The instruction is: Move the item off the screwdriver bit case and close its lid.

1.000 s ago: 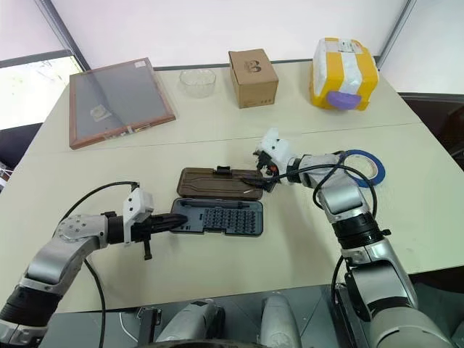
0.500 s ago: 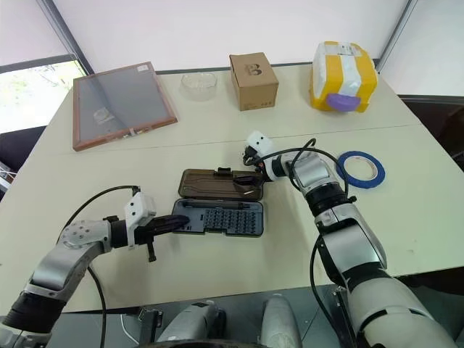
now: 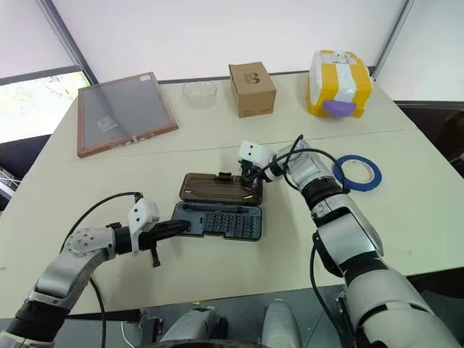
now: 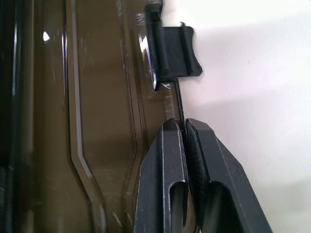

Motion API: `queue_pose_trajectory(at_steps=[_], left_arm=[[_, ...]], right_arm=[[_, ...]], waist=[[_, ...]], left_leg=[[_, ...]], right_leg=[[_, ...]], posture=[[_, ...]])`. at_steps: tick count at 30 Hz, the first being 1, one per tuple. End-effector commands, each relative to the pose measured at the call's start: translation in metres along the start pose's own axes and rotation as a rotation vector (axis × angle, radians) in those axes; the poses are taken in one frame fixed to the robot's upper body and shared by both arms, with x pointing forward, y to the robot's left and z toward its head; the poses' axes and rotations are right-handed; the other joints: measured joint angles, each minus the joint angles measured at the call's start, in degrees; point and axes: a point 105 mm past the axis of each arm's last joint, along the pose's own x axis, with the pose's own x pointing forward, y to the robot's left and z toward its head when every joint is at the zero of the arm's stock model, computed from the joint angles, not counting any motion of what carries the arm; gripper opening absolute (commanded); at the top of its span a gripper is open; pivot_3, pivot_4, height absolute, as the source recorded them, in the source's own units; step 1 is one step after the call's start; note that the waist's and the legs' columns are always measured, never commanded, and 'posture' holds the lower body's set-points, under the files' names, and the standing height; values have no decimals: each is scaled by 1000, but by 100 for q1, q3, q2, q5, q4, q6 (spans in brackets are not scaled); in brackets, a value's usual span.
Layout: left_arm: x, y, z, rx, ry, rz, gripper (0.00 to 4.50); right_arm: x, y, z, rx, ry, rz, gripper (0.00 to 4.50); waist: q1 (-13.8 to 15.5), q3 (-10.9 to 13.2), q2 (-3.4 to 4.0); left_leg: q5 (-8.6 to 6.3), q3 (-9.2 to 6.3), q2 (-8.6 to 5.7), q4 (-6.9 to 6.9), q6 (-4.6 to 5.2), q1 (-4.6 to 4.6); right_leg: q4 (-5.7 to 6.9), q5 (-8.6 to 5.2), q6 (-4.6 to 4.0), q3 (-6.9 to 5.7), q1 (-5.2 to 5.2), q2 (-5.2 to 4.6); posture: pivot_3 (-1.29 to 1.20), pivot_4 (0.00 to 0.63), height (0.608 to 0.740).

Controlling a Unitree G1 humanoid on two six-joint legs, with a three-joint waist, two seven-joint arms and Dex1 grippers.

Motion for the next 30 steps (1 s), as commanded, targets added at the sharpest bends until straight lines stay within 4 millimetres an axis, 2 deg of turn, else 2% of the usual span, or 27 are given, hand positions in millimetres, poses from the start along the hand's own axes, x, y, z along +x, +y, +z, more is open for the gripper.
queue_pose_trajectory(at_steps=[1, 3, 7, 10, 13, 18, 25, 27, 30], left_arm=[[1, -9, -21, -55, 80, -14, 0], [0, -8, -21, -55, 80, -8, 0], [-1, -5, -20, -52, 82, -8, 0], [0, -3, -18, -47, 81, -19, 0], [2, 0, -16, -49, 75, -27, 0], [7, 3, -8, -79, 40, -38, 0], [2, 14, 31, -270, -163, -11, 0], [0, 15, 28, -270, -142, -1, 0], [-1, 9, 14, -222, -65, -21, 0]], right_arm=[[4, 1, -10, -189, 29, -79, 72], [-8, -11, 8, -284, -43, -167, 72], [-33, -19, 31, -423, -123, -302, 72], [-52, -10, 48, -502, -196, -376, 72], [-59, 7, 57, -543, -239, -397, 72], [-53, 29, 61, -571, -251, -384, 72], [-50, 31, 54, -575, -230, -385, 72], [-49, 28, 49, -518, -232, -382, 72], [-57, 10, 49, -301, -274, -401, 72]], waist=[[-8, -7, -1], [-7, -5, 1], [9, 12, 15], [46, 25, 20], [63, 36, 19], [56, 42, 14], [46, 101, -14], [31, 107, -24], [11, 108, -24]], left_leg=[[0, 2, 1, -7, 0, 9], [1, 4, 3, -8, -2, 6], [4, 9, 3, -7, -6, -16], [5, 7, 3, -9, -6, -25], [5, 5, 3, -12, -6, -30], [5, 6, 4, -13, -6, -31], [5, 6, 4, -13, -6, -36], [6, 6, 7, -11, -8, -62], [11, 8, 7, -3, -14, -112]], right_leg=[[-1, 0, 0, 2, 7, 0], [-1, -1, 0, 4, 6, 3], [3, 0, 0, 9, -13, 3], [4, 0, 1, 9, -24, 3], [1, -1, 1, 8, -24, 4], [-2, -1, 2, 8, -24, 4], [-1, -1, 2, 8, -30, 5], [1, -1, 2, 8, -59, 6], [5, 0, 2, 6, -108, 6]], posture=[[0, 150, 740], [0, 150, 740], [0, 150, 740], [0, 150, 740], [0, 150, 740], [0, 150, 740], [0, 150, 740], [0, 150, 740], [0, 150, 740]])
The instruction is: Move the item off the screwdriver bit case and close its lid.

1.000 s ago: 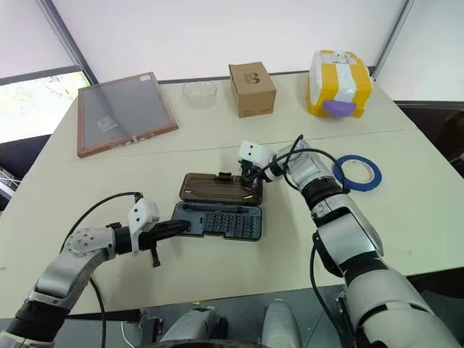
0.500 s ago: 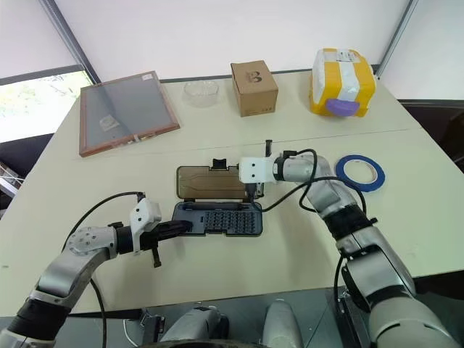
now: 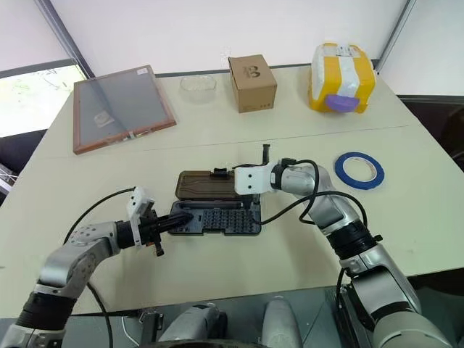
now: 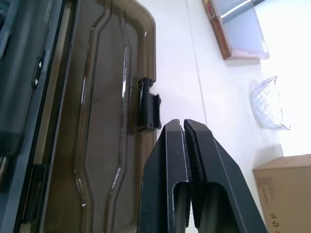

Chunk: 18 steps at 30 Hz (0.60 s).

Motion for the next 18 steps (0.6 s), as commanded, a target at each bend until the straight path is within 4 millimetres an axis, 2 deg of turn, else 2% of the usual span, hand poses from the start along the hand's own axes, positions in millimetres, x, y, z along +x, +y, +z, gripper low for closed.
queue_pose_trajectory(at_steps=[1, 4, 5, 7, 11, 18], left_arm=[[-5, -2, -10, 74, 75, -10, 0], [-8, 3, -20, 132, 131, 10, 0], [-8, 5, -24, 158, 151, 14, 0], [-10, 7, -30, 200, 185, 12, 0], [-9, 9, -35, 239, 205, 6, 0], [-6, 13, -35, 252, 190, 26, 0]], right_arm=[[-7, -33, -1, 227, -32, -92, 72], [-10, -51, 3, 388, -63, -99, 830], [-9, -55, 3, 432, -67, -97, 1263], [-7, -61, 0, 525, -41, -88, 2374], [1, -59, -9, 667, 38, -1, 4412], [20, -49, -32, 775, 167, 102, 4412]], waist=[[-12, 3, 3], [-5, 8, 10], [3, 8, 10], [7, 8, 10], [17, 7, 10], [-2, 8, 13]], left_leg=[[0, 1, 2, -1, 0, -1], [0, 4, 3, -2, 0, -2], [0, 4, 3, -3, -1, -2], [0, 2, 5, -4, -1, 1], [0, 1, 4, -4, -1, 1], [1, 3, 4, -4, -1, 1]], right_leg=[[-1, 0, 0, -1, -1, 0], [-6, 0, 0, -2, 0, 0], [-6, 0, -1, -1, 0, 0], [-6, 0, -1, -2, 2, 0], [-6, 0, -1, -2, 5, -1], [-2, 0, -1, -2, 2, -3]], posture=[[0, 150, 740], [0, 150, 740], [0, 150, 740], [0, 150, 740], [0, 150, 740], [0, 150, 740]])
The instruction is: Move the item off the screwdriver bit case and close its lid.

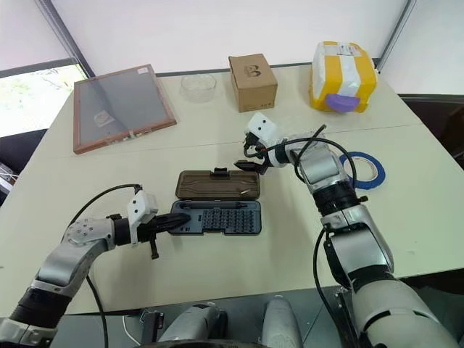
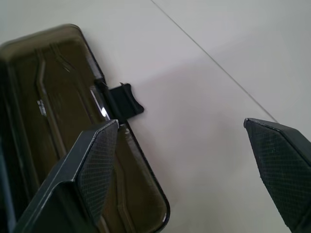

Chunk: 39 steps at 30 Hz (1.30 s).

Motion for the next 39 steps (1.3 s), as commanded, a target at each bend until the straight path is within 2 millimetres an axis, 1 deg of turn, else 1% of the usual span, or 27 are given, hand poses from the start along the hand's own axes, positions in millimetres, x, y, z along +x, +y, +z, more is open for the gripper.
queue_pose_trajectory(at_steps=[1, 5, 9, 10, 12, 15, 18, 19, 23, 25, 27, 29, 30, 31, 32, 34, 36, 39], left_arm=[[-1, -3, -31, -59, 107, 23, 0], [-1, -6, -33, -69, 102, 35, 0], [0, -9, -34, -77, 98, 44, 0], [0, -9, -34, -78, 97, 46, 0], [1, -10, -34, -82, 94, 51, 0], [1, -10, -35, -85, 92, 58, 0], [2, -11, -36, -88, 93, 61, 0], [2, -11, -37, -89, 93, 62, 0], [1, -12, -39, -96, 97, 68, 0], [0, -13, -40, -99, 98, 69, 0], [0, -14, -40, -101, 98, 71, 0], [-1, -14, -39, -102, 97, 74, 0], [-2, -14, -39, -103, 98, 75, 0], [-2, -14, -39, -103, 98, 76, 0], [-3, -14, -40, -103, 99, 77, 0], [-3, -14, -40, -103, 100, 76, 0], [-3, -14, -39, -100, 102, 69, 0], [-1, -13, -38, -94, 104, 56, 0]], right_arm=[[7, -4, 4, 16, 23, 22, 4412], [17, -2, -10, 19, 107, 68, 4412], [23, -1, -18, 8, 158, 92, 4412], [25, 0, -20, 8, 169, 98, 4180], [28, 4, -28, -11, 205, 126, 3523], [33, 13, -39, -34, 249, 180, 2020], [37, 23, -49, -59, 296, 240, 413], [38, 26, -52, -65, 312, 259, 43], [40, 35, -62, -139, 342, 322, 43], [42, 33, -63, -179, 331, 307, 43], [43, 24, -55, -270, 283, 240, 43], [40, 8, -38, -432, 221, 131, 43], [37, -1, -26, -490, 186, 76, 43], [35, -6, -18, -525, 162, 42, 43], [29, -13, -4, -569, 116, -2, 43], [19, -20, 14, -649, 50, -63, 43], [5, -20, 26, -720, -20, -112, 43], [-6, -10, 30, -785, -73, -159, 43]], waist=[[-8, 0, 0], [-21, 0, 1], [-36, -2, 5], [-38, -2, 5], [-37, -3, 6], [-41, -12, 10], [-37, -27, 18], [-37, -35, 19], [-26, -60, 24], [-33, -69, 29], [-33, -74, 27], [-54, -75, 27], [-60, -75, 27], [-63, -73, 27], [-60, -70, 29], [-27, -49, 46], [33, -39, 53], [149, -37, 52]], left_leg=[[0, 0, 0, 0, 0, -1], [0, 0, 0, 0, 0, 1], [0, 0, 0, 0, 0, 1], [0, 0, 0, 0, -1, 3], [1, 0, 1, 0, -2, 5], [1, 0, 1, -1, -1, 11], [1, 0, 1, -1, -1, 30], [1, 0, 1, -2, -2, 39], [-2, -5, 8, -25, -2, 94], [-3, -4, 7, -26, 0, 95], [-3, -4, 8, -29, 0, 96], [-3, -3, 9, -29, -1, 100], [-3, -1, 9, -29, -1, 103], [-1, 0, 9, -27, -3, 104], [1, 0, 9, -26, -8, 103], [8, -1, 9, -24, -18, 96], [10, -2, 8, -22, -20, 90], [9, -13, 8, -22, -20, 77]], right_leg=[[0, 0, 0, 0, 0, 0], [2, 0, 0, -1, -1, 0], [3, 0, 0, 0, -1, 1], [4, 0, 0, 0, -1, 1], [5, 0, 0, 0, 0, 1], [5, 0, 0, 0, 4, 2], [5, 0, 0, 0, 24, 3], [5, 0, 0, 0, 35, 3], [0, -1, -2, 0, 61, 11], [-1, -2, -3, 1, 75, 10], [-1, -2, -3, 1, 82, 11], [-2, -2, -4, 2, 86, 13], [-4, -2, -3, 3, 90, 14], [-4, -2, -3, 4, 91, 15], [-4, -2, -4, 5, 91, 15], [-3, -2, -4, 9, 84, 18], [1, -2, -4, 13, 77, 20], [1, -2, -4, 13, 45, 25]], posture=[[0, 150, 740], [0, 150, 740], [0, 150, 740], [0, 150, 740], [0, 150, 740], [0, 150, 740], [0, 150, 740], [0, 150, 740], [0, 150, 740], [0, 150, 740], [0, 150, 740], [0, 150, 740], [0, 150, 740], [0, 150, 740], [0, 150, 740], [0, 150, 740], [0, 150, 740], [0, 150, 740]])
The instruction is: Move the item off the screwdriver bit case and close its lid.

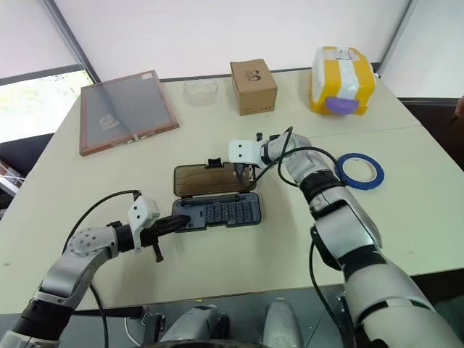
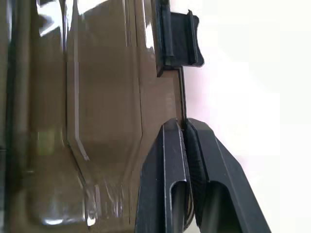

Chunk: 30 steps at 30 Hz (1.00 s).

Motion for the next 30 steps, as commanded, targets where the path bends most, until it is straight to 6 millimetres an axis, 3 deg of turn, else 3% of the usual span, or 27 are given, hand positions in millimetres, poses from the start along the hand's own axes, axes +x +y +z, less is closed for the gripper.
queue_pose_trajectory(at_steps=[1, 7, 20, 24, 28, 30], left_arm=[[-3, -4, -29, -68, 113, -18, 0], [0, 1, -25, -61, 107, -32, 0], [-3, 5, -2, -133, 14, -16, 0], [-8, 7, 15, -173, -38, -12, 0], [-16, 18, 45, -276, -165, 17, 0], [-21, 39, 50, -307, -208, 112, 0]], right_arm=[[-30, -26, 11, -90, -15, -211, 43], [-32, 0, 19, -136, -19, -232, 43], [-37, 6, 16, -236, 21, -267, 43], [-37, 6, 16, -246, 20, -269, 43], [-36, 4, 16, -271, 19, -273, 43], [-37, 4, 16, -300, 22, -270, 43]], waist=[[51, 1, -1], [31, 0, -1], [35, 18, -26], [35, 29, -33], [23, 67, -64], [20, 79, -71]], left_leg=[[0, 0, 0, 0, 0, -8], [4, 3, 2, 14, -4, -72], [4, 2, 7, 14, -4, -75], [4, 3, 11, 13, -4, -78], [4, 2, 16, 14, -5, -85], [4, 3, 21, 14, -6, -86]], right_leg=[[0, 0, 0, 1, -9, 0], [4, 0, 0, 0, -46, 3], [0, 0, 0, 0, -46, 8], [-3, 0, 0, 0, -48, 11], [-3, 0, -1, 1, -54, 17], [-3, 1, -1, 0, -56, 22]], posture=[[0, 150, 740], [0, 150, 740], [0, 150, 740], [0, 150, 740], [0, 150, 740], [0, 150, 740]])
